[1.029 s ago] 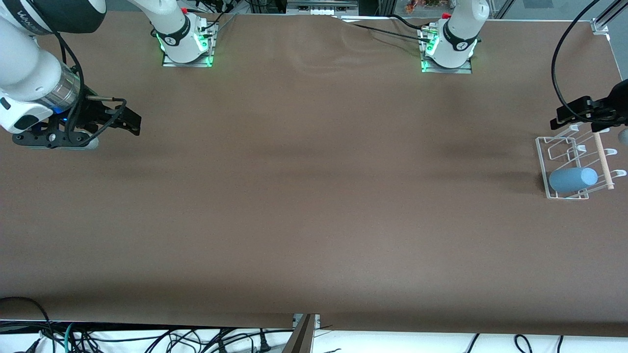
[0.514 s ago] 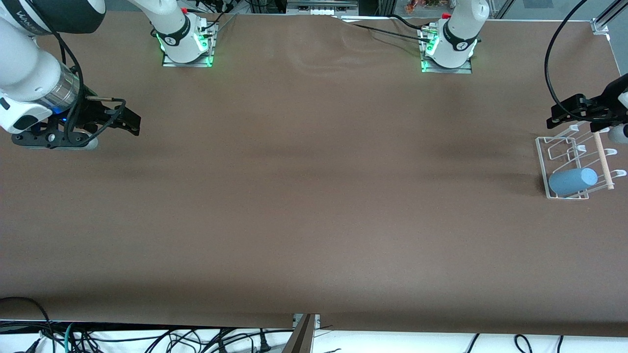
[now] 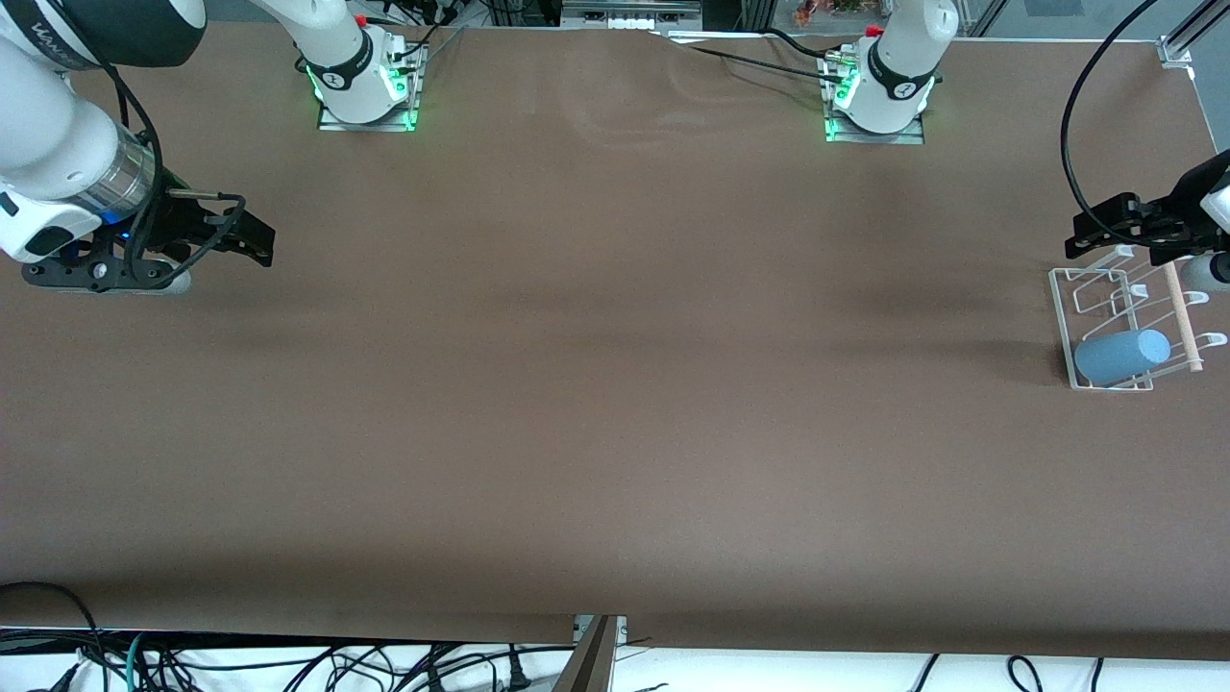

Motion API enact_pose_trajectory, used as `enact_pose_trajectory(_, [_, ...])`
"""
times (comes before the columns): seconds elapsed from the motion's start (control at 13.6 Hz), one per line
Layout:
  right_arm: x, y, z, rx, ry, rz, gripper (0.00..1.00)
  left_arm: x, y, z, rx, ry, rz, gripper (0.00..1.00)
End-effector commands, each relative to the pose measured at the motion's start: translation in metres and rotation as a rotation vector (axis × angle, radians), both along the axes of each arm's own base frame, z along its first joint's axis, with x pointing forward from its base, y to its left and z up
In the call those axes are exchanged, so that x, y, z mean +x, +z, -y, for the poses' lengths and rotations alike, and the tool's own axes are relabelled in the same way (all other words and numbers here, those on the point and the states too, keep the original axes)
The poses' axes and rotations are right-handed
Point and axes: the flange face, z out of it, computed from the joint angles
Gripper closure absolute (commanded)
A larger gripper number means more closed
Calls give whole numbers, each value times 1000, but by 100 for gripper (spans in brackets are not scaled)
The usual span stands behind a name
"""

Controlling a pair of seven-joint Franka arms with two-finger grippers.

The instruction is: Transfer cup to left arm and place on rack

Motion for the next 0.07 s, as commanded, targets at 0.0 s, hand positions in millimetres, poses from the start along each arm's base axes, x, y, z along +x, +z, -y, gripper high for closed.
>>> enact_pose_trajectory(0.0, [2, 4, 2, 14, 0, -1, 0, 3, 6, -1, 21, 3, -4, 0])
